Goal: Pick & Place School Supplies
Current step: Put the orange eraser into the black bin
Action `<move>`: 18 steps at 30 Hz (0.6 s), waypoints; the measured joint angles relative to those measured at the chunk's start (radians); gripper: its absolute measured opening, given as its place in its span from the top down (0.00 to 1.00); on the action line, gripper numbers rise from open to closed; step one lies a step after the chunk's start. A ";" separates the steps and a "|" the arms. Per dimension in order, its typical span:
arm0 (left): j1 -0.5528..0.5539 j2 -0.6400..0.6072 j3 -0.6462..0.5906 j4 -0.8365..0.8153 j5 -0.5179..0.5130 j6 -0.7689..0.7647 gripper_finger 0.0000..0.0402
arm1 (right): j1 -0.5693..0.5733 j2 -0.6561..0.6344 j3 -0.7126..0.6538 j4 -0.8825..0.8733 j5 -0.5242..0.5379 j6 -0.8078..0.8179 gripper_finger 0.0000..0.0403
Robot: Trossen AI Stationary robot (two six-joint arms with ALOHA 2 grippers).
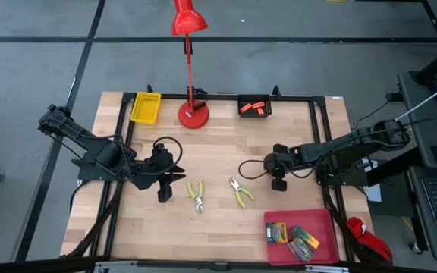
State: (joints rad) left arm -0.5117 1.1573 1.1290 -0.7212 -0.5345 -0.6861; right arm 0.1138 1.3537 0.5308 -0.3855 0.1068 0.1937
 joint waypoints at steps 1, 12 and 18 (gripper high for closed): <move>0.000 -0.001 0.000 0.000 -0.003 0.000 0.81 | -0.006 0.000 0.009 -0.004 0.013 0.001 0.92; 0.000 -0.002 0.001 0.015 -0.141 0.000 0.81 | -0.348 -0.002 0.346 0.025 0.042 -0.124 0.92; 0.000 -0.002 0.001 0.016 -0.208 0.008 0.81 | -0.713 0.047 0.456 0.119 -0.192 0.038 0.92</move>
State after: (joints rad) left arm -0.5117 1.1557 1.1297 -0.7055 -0.7424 -0.6777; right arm -0.5988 1.4010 0.9870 -0.2668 -0.0849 0.2313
